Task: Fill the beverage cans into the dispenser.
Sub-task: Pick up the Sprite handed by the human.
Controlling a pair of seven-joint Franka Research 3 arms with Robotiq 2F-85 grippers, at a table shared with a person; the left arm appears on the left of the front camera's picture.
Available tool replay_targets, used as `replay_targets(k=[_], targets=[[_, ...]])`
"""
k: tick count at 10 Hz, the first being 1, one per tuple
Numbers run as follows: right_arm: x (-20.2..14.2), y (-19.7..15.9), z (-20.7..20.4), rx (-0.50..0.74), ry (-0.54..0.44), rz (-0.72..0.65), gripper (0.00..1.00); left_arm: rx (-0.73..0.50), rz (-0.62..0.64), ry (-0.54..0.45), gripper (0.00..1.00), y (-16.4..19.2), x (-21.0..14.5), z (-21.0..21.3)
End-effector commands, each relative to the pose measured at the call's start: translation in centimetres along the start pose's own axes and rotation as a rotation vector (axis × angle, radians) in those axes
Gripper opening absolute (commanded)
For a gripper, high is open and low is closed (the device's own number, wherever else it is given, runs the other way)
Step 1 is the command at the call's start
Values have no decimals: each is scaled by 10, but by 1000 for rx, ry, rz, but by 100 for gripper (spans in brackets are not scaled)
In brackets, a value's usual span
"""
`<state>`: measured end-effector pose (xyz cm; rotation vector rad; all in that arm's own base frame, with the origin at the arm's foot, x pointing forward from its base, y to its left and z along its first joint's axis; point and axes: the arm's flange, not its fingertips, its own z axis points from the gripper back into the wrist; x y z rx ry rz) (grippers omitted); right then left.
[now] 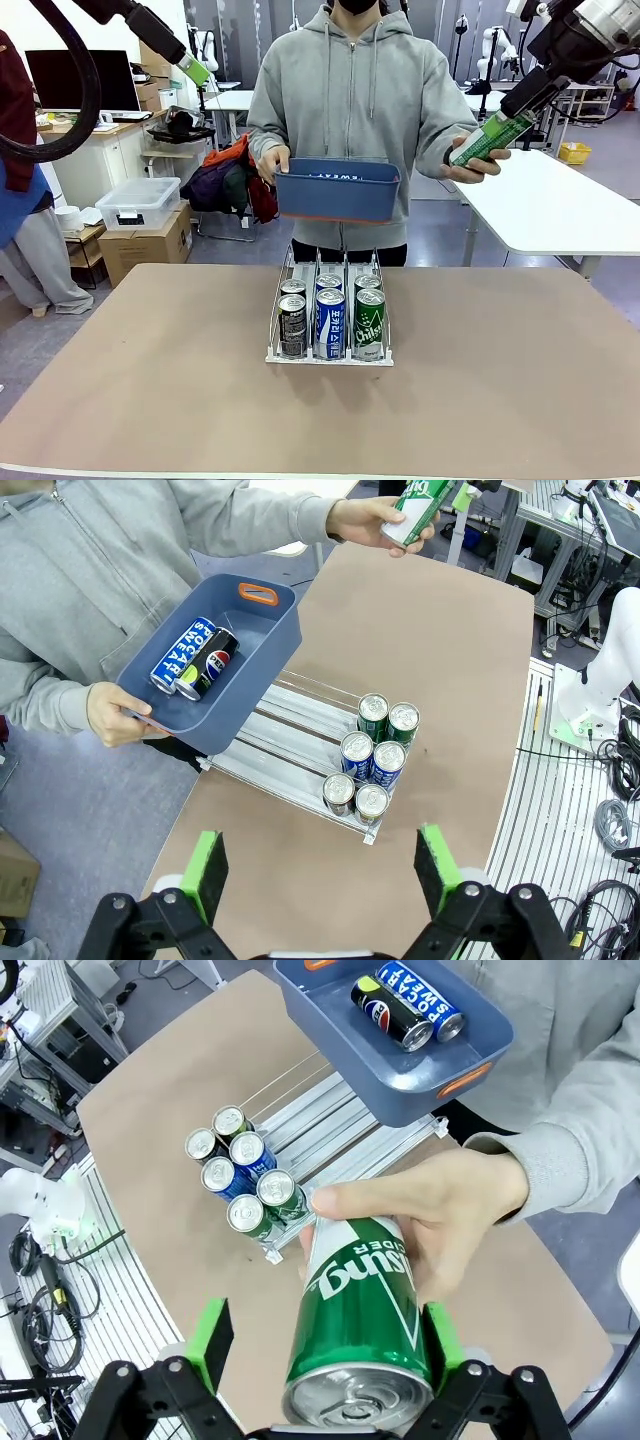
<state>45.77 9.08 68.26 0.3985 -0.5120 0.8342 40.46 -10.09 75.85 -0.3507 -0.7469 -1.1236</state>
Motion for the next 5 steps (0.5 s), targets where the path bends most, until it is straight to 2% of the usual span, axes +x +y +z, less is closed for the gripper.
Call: replay_targets(k=[1, 2, 3, 4, 5], targets=[[-1, -1, 0, 8, 17, 23, 80, -21, 12, -11, 100, -2, -2, 0], [-1, 1, 1, 6, 25, 17, 60, -21, 12, -11, 100, -2, -2, 0], [-2, 1, 1, 2, 34, 12, 75, -21, 12, -11, 100, -2, -2, 0], [-2, -1, 1, -7, 33, 1, 40, -21, 12, -11, 100, -2, -2, 0], [-2, 1, 0, -14, 38, -3, 55, -21, 12, -11, 100, -2, -2, 0]])
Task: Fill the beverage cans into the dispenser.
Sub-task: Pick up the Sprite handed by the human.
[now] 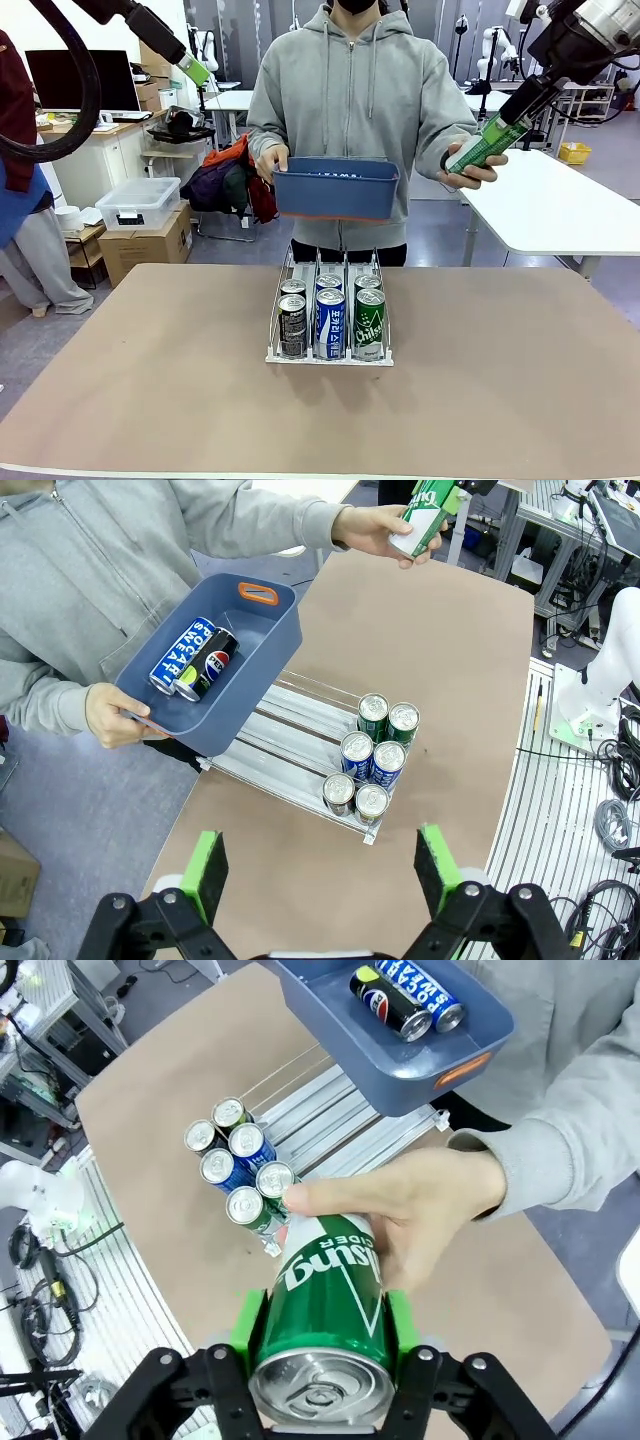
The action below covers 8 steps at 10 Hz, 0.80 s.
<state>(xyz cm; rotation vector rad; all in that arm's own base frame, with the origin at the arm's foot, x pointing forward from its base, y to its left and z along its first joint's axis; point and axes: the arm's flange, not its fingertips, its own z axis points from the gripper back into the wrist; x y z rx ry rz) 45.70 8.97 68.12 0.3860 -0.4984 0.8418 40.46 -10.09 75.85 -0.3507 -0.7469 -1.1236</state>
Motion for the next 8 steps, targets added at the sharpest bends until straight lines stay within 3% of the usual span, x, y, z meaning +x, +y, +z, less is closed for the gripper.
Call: replay_targets(k=[1, 2, 3, 4, 5, 7, 8], targets=[[0, 1, 2, -14, 26, -8, 20, -21, 12, -11, 100, -2, -2, 0], [0, 1, 2, -15, 33, 0, 35, -21, 12, -11, 100, -2, -2, 0], [0, 3, 1, -16, 36, 6, 1, -21, 12, -11, 100, -2, -2, 0], [0, 2, 1, -2, 41, 27, 15, -21, 12, -11, 100, -2, -2, 0], [0, 2, 1, 6, 42, 30, 0, -21, 12, -11, 100, -2, -2, 0], [-2, 0, 1, -8, 32, -15, 0, -21, 12, -11, 100, -2, -2, 0], [0, -1, 3, -4, 16, -45, 37, -21, 12, -11, 100, -2, -2, 0]])
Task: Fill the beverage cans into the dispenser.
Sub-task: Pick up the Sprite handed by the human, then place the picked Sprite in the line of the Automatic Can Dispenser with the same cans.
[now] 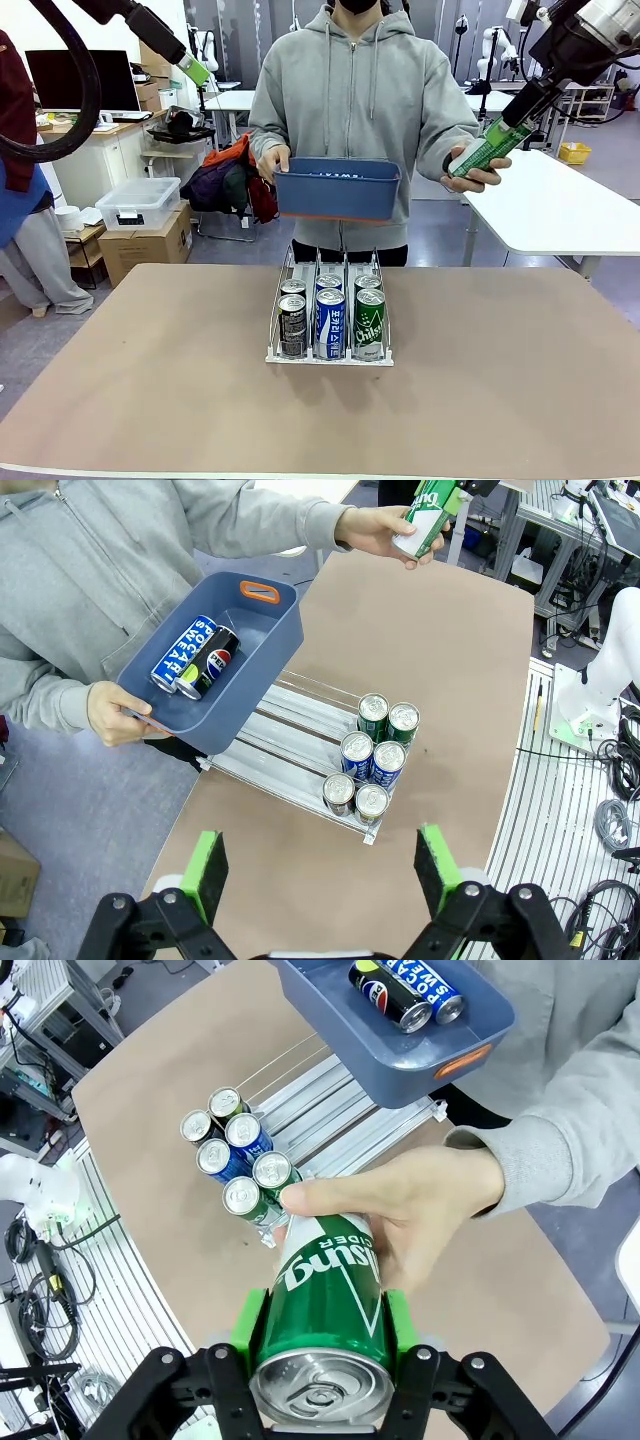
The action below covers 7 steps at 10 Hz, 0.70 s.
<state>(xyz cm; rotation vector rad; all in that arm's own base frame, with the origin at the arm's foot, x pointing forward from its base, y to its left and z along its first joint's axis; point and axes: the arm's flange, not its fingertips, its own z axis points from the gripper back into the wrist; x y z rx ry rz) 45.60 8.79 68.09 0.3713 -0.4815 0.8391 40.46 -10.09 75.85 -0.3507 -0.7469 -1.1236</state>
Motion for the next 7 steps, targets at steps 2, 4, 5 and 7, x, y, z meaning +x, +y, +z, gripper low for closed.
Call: replay_targets(k=[2, 4, 5, 7], targets=[[0, 1, -1, 1, 1, 12, 37, -21, 12, -11, 100, -2, -2, 0], [0, 1, -1, 1, 1, 12, 37, -21, 12, -11, 100, -2, -2, 0], [0, 1, -1, 1, 1, 12, 37, -21, 12, -11, 100, -2, -2, 0], [0, 1, -1, 1, 1, 12, 37, -21, 12, -11, 100, -2, -2, 0]])
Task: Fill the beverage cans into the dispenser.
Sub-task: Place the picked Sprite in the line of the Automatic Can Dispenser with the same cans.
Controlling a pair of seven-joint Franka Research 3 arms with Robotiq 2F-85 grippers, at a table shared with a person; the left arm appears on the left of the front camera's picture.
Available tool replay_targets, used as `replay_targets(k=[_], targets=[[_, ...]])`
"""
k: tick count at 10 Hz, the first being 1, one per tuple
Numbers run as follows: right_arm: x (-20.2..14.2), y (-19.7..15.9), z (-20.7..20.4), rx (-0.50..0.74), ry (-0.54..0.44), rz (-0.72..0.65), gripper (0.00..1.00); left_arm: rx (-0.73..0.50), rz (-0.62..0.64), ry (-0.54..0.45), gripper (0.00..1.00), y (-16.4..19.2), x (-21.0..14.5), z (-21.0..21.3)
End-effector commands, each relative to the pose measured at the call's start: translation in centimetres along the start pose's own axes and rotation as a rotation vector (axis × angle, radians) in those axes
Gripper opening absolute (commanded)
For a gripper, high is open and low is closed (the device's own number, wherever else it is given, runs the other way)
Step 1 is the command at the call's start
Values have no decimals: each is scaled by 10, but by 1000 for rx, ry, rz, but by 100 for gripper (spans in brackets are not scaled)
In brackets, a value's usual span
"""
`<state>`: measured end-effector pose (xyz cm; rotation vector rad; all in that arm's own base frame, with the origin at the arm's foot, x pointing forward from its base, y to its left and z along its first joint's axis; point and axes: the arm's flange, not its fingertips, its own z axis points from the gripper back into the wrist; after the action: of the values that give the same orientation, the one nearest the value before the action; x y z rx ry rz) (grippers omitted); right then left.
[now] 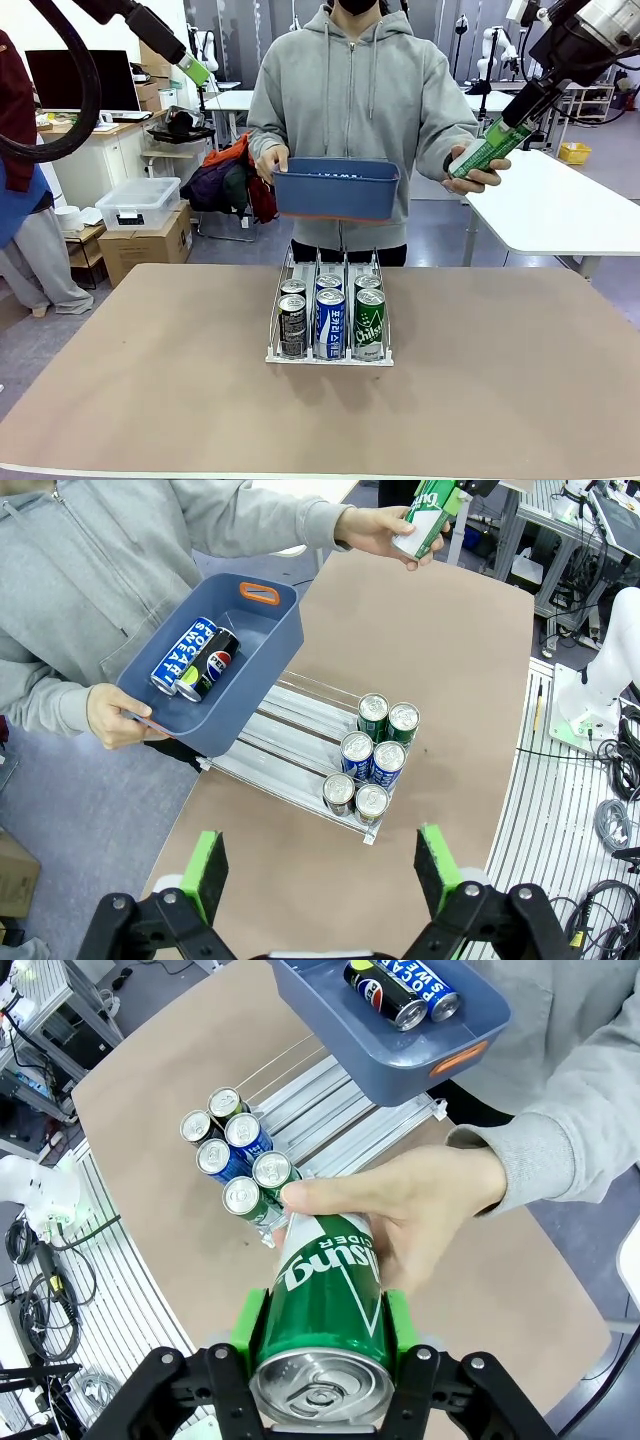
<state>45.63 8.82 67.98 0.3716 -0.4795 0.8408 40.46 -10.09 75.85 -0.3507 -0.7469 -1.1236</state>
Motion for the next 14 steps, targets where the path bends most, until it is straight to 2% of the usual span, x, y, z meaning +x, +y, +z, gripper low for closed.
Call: replay_targets(k=[1, 13, 14], targets=[[1, 1, 1, -1, -1, 11, 37, -21, 12, -11, 100, -2, -2, 0], [1, 1, 1, -1, -1, 11, 37, -21, 12, -11, 100, -2, -2, 0], [0, 0, -1, 1, 1, 0, 57, -21, 12, -11, 100, -2, -2, 0]])
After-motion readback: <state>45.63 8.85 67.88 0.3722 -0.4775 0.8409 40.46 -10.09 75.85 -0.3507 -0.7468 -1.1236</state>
